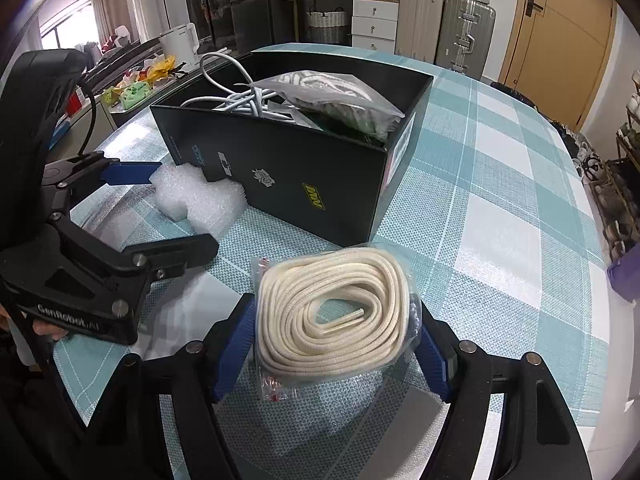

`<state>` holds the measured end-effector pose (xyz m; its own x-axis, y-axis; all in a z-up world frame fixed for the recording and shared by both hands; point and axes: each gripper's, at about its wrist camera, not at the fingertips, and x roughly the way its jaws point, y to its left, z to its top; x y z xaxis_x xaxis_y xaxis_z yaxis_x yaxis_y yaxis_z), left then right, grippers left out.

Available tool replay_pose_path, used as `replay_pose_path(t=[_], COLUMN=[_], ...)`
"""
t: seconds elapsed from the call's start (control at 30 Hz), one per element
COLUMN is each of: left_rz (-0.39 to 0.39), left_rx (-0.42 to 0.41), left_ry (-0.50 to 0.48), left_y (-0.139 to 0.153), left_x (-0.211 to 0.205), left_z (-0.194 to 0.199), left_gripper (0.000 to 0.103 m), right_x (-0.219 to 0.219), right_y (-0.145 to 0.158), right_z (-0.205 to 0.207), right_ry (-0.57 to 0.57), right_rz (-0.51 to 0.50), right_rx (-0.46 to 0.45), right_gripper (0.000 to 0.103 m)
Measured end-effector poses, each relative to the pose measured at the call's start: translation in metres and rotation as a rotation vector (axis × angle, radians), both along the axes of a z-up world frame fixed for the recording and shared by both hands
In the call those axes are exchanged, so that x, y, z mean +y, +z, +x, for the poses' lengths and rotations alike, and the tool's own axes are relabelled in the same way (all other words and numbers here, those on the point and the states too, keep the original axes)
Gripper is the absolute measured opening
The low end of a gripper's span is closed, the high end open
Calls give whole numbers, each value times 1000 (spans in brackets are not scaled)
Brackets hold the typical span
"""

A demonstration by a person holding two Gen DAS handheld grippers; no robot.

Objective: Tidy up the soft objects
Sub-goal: 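Grasp the white foam piece with the left tool while the right grasps the bagged cream strap, then carry the foam piece with the left tool while the right carries the cream strap into the box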

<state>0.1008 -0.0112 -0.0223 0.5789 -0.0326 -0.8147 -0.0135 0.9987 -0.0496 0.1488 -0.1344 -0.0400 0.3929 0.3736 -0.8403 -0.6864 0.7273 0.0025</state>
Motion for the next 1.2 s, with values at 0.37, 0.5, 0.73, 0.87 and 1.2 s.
replay_pose_path(t=[0.37,0.5,0.73,0.87,1.2], left_rz=[3,1,-5,-19,-23], left_rx=[-32,-57,-85,-124,-174], left_ry=[-36,-40,-24,-10,26], left_y=[4,11,22,31,47], left_x=[-1,-1,8,13,26], left_z=[-10,-17,-26,-32,-41], left_gripper=[89,89,89,89,89], right_x=[-1,0,1,1,2], right_y=[0,0,3,8,30], right_z=[0,-1,-2,-5,-17], right_ry=[1,4,6,12,46], right_rz=[3,5,9,19,78], right_rx=[-2,-2,-9,-20,-62], right_gripper=[73,73,71,71,68])
